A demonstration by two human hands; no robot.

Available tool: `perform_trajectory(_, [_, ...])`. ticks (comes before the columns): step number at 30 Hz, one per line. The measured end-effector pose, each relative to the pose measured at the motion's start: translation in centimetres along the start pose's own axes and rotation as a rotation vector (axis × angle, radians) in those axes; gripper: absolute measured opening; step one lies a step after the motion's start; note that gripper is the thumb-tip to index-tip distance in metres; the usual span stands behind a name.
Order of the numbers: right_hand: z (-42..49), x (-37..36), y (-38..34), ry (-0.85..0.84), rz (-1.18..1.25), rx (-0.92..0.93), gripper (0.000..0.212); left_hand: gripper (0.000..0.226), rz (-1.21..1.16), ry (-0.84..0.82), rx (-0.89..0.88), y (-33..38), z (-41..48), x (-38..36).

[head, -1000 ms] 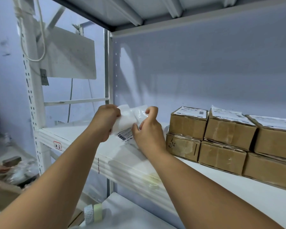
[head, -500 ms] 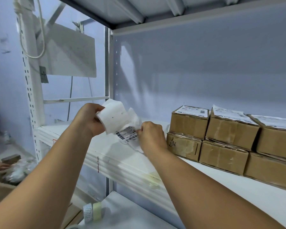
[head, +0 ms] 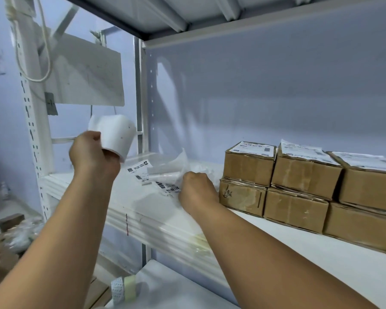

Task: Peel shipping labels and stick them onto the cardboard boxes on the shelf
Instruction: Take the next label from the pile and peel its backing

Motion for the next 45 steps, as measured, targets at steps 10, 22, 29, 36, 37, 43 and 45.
perform_trajectory(10, [-0.6,1.3,-0.6,0.211,0.158,0.087,0.043,0.022,0.714,-0.344,-0.256,-1.0,-5.2,-2.4])
perform_trajectory(22, [-5.2,4.6,-2.1,-0.074,1.244,0.024,0.044,0.025,1.340,-0.674,-0.664,0.0,-12.1,-2.8])
perform_trajectory(29, [-9.0,6.9,0.5,-0.061,1.440,-0.087,0.027,0.019,1.309,-0.812,-0.770,-0.9,-16.3,-3.5])
perform_trajectory(36, [-14.1,11.0,3.4,-0.097,1.585,-0.011,0.041,0.021,1.273,-0.882,-0.712,-0.6,-21.3,-5.4])
perform_trajectory(37, [-14.8,11.6,4.0,-0.092,1.598,0.007,0.040,0.023,1.278,-0.892,-0.708,-0.7,-22.0,-5.7])
perform_trajectory(43, [-17.5,13.9,7.1,-0.009,1.674,0.030,0.024,0.028,1.181,-1.003,-0.705,-1.0,-25.6,-7.1])
perform_trajectory(45, [-18.0,14.5,8.4,0.052,1.685,0.022,0.020,0.028,1.149,-1.037,-0.705,-1.5,-26.7,-7.4])
Point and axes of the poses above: each hand's wrist, its own z-axis towards the middle knuckle, its own x-axis out of the back of the hand, y = z × x, the point moved 5 cm from there along z, towards the middle knuckle, and after that the axes turned 5 degrees about -x, right-handed, at the moved point
